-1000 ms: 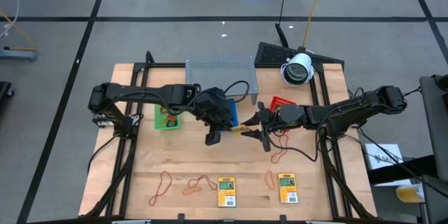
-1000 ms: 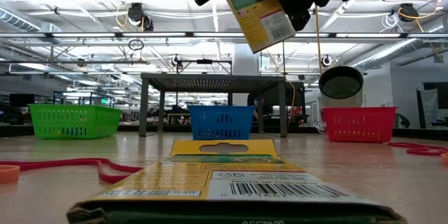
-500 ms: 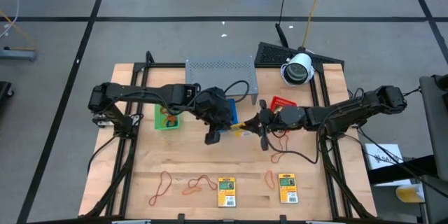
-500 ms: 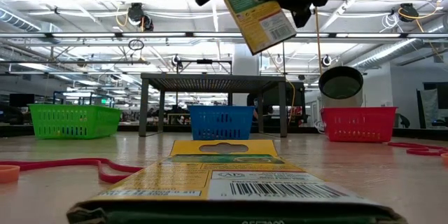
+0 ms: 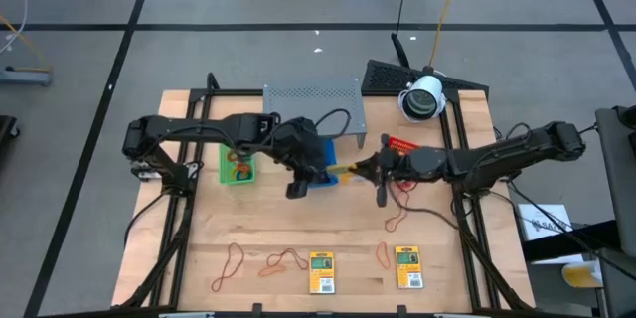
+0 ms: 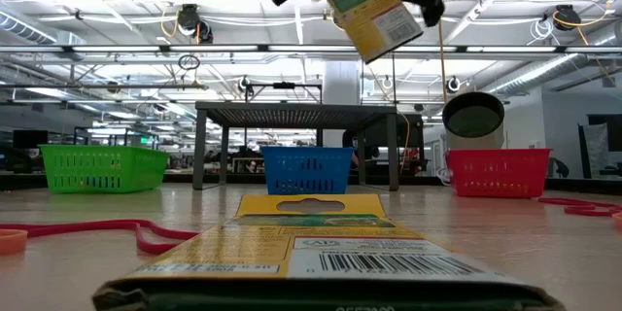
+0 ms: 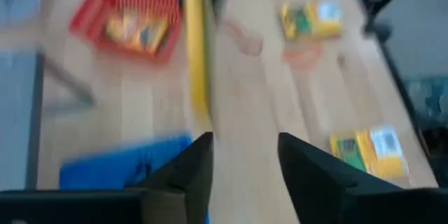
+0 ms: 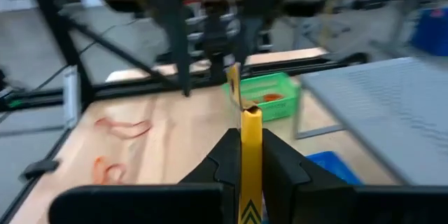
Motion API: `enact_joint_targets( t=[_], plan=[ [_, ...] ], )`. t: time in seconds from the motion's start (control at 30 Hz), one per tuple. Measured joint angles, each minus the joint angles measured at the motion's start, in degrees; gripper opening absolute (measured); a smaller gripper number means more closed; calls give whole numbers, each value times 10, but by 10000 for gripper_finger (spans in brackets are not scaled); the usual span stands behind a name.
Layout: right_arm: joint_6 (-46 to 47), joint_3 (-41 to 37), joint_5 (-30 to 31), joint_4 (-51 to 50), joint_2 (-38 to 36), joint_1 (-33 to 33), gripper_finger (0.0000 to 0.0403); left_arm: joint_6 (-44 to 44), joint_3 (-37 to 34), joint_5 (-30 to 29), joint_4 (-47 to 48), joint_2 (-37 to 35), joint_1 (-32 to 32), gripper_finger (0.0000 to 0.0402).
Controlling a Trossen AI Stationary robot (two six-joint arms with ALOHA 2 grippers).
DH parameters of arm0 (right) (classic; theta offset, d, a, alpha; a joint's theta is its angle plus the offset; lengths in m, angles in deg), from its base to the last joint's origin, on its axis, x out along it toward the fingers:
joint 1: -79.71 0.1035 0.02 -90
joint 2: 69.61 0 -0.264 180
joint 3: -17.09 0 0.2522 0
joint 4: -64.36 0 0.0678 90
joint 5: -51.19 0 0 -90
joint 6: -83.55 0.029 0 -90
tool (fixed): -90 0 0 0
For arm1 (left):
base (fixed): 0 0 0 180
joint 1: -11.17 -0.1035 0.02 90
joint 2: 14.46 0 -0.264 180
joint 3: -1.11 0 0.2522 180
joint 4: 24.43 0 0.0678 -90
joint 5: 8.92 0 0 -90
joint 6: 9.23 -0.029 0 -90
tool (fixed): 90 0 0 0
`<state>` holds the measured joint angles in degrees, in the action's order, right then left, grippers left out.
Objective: Pick & Place Office Desk Supplies
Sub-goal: Put the crayon pack into the orange bin
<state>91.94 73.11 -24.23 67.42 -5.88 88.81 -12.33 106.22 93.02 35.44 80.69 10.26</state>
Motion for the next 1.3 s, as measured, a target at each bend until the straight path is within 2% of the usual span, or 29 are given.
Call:
enact_joint_targets(
  t=[0.2, 0.4, 0.6, 0.73, 0.9, 1.3],
  plan=[
    [52, 1, 93, -111, -82, 5, 20, -1, -2, -22, 49, -27, -16, 203],
    [141, 1, 213, -198, -148, 41, 20, -13, -2, -54, 109, -42, -22, 197],
    [285, 1, 308, -309, -185, 86, 20, -16, -3, -91, 147, -53, -23, 183],
    [430, 1, 362, -411, -194, 110, 20, -25, -4, -92, 179, -52, -23, 176],
    [610, -12, 395, -509, -192, 127, 20, -26, -4, -91, 204, -52, -23, 175],
    [835, -106, 391, -535, -194, 120, 22, -24, -4, -91, 248, -52, -24, 175]
  ],
)
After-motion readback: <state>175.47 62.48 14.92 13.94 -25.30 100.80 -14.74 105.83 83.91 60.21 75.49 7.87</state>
